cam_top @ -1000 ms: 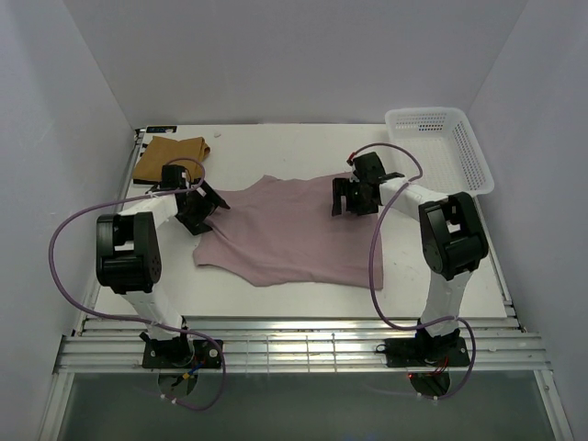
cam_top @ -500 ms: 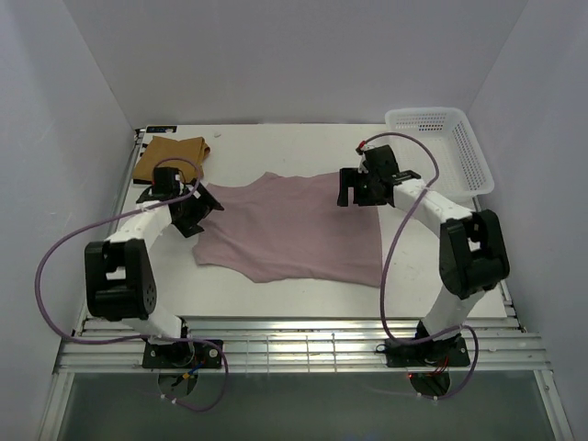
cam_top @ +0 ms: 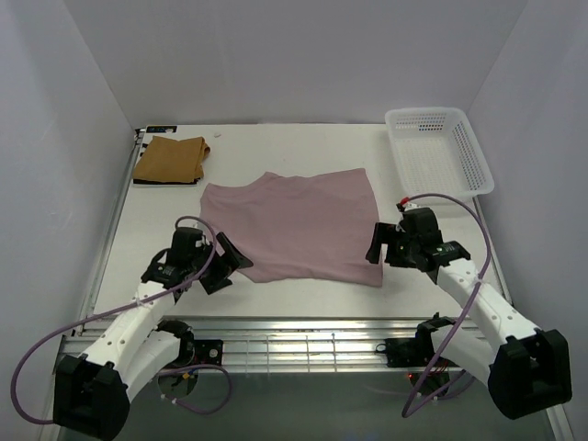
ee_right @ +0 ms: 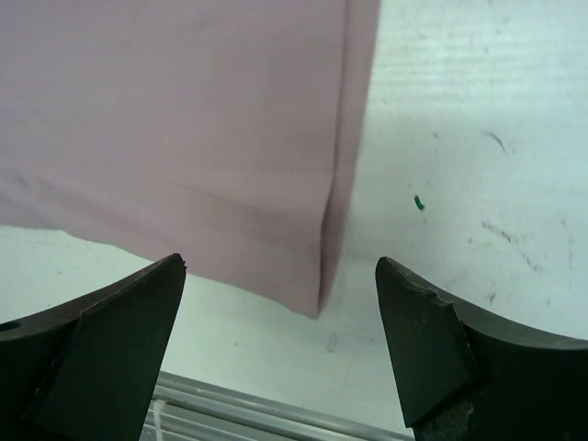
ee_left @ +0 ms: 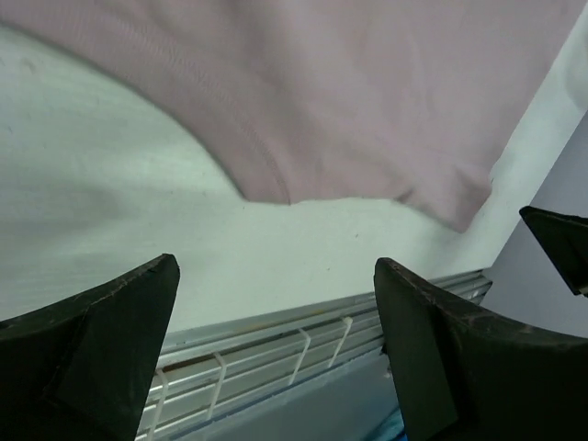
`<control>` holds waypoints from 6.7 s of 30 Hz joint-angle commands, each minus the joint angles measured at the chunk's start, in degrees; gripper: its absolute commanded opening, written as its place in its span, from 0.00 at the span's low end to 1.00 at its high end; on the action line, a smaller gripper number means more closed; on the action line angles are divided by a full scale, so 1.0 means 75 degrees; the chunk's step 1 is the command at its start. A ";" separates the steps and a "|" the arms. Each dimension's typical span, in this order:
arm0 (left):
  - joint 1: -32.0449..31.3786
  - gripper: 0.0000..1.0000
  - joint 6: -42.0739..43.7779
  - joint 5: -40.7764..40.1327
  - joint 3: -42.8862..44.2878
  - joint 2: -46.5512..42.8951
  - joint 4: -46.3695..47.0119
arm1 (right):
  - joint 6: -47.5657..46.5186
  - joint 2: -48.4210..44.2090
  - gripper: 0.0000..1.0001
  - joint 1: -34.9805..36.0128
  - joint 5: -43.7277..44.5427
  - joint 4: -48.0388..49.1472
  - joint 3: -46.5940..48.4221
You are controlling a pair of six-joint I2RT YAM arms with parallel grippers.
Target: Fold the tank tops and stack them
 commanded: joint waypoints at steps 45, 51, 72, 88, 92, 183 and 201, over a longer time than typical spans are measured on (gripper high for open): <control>-0.1758 0.00 -0.1147 -0.1027 -0.0108 0.2803 0.1431 | 0.0760 -0.0095 0.81 -0.0466 -0.1014 -0.0040 -0.1435; -0.1793 0.00 -0.1136 -0.1015 -0.0014 0.2767 0.1267 | 0.0877 0.0010 0.52 -0.0454 -0.1107 0.0031 -0.1494; -0.1816 0.00 -0.0445 -0.0243 0.0666 0.1760 -0.0690 | 0.0034 -0.0869 0.08 -0.1238 -0.1047 -0.2840 -0.0425; -0.1828 0.00 -0.0187 0.0262 0.0747 0.1853 -0.0761 | -0.0224 -0.0482 0.08 -0.1251 -0.1752 -0.2641 -0.0275; -0.1828 0.00 -0.0023 0.0426 0.1005 0.2216 -0.0749 | -0.0283 -0.0249 0.08 -0.1263 -0.1565 -0.2559 0.0018; 0.0210 0.98 -0.0701 -0.3709 0.2365 0.1526 -0.4171 | -0.1314 0.0702 0.90 -0.1017 -0.2619 -0.0215 0.0827; 0.1418 0.79 -0.0972 -0.2984 0.1393 0.2416 -0.2578 | -0.1490 0.1030 0.90 -0.1017 -0.2116 -0.0321 0.0909</control>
